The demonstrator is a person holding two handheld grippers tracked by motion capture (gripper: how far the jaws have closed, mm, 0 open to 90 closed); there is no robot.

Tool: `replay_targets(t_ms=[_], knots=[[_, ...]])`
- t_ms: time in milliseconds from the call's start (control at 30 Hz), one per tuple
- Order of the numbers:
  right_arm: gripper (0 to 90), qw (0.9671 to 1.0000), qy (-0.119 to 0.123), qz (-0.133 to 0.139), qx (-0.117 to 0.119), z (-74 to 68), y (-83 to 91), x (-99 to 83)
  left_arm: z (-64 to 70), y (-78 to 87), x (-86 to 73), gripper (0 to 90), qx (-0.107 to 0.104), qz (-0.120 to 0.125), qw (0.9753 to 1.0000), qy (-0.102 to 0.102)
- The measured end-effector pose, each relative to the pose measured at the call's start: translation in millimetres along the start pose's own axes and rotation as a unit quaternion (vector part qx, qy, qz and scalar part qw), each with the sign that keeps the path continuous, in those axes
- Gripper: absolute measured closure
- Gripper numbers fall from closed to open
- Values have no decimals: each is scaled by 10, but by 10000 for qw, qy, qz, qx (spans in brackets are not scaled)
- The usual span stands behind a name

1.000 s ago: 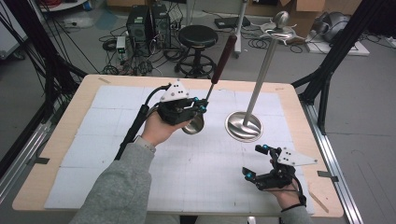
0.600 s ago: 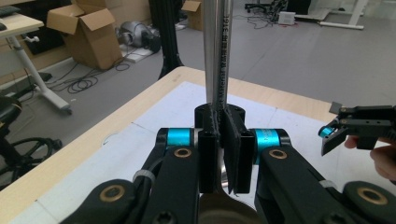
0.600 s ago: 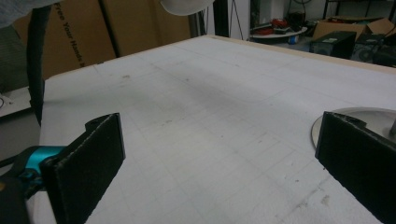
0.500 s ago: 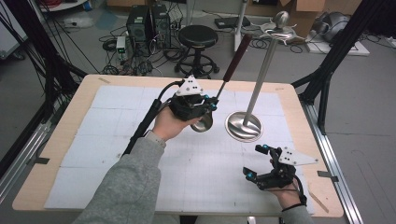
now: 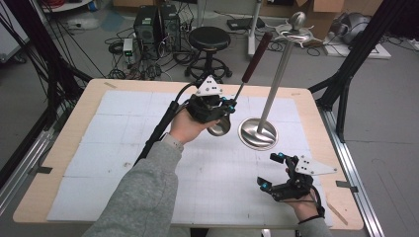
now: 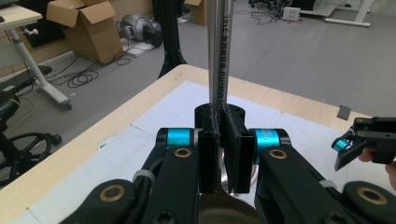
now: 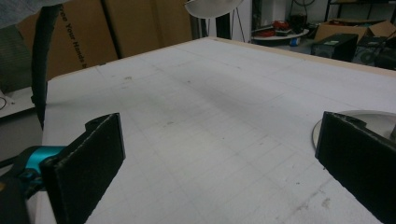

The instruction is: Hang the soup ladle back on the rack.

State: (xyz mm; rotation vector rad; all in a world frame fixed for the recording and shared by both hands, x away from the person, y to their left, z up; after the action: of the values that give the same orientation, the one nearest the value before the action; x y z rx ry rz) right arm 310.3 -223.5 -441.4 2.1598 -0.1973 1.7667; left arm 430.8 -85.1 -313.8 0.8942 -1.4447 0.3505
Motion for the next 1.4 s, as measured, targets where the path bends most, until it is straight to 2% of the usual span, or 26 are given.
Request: replay_targets(t_ms=[100,200,333,567,867,1000,1400], knots=[[5,10000,19,-15,-5,2,-2,-2,22,-33,41,844,-30,29,10000,74],[5,10000,12,-12,-2,0,-2,-1,36,-57,49,844,-17,-16,10000,-50],[5,10000,9,-2,0,1,0,0,46,-91,49,844,27,-41,9999,-117],[5,10000,44,-15,0,2,-5,-1,23,-118,82,843,54,-46,9999,-76],[5,10000,21,5,24,-10,-3,4,68,-199,101,843,64,-46,9999,-66],[5,10000,30,-2,11,-4,-3,0,85,-265,94,844,135,-93,9998,-123],[5,10000,34,14,-2,-2,5,2,83,-360,84,844,176,-191,9996,-83]])
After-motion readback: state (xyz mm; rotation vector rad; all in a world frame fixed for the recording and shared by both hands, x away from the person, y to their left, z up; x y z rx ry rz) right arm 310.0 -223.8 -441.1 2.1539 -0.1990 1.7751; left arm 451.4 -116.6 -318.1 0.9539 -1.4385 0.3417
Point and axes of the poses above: each handheld gripper's, and its own axes: y roughly backward along the jaws, x roughly out of its top, z roughly to its right, the point moved 10 cm from there along -y, roughly forward along the jaws, and after that the axes turned 14 degrees about x, right-handed, at the moved point
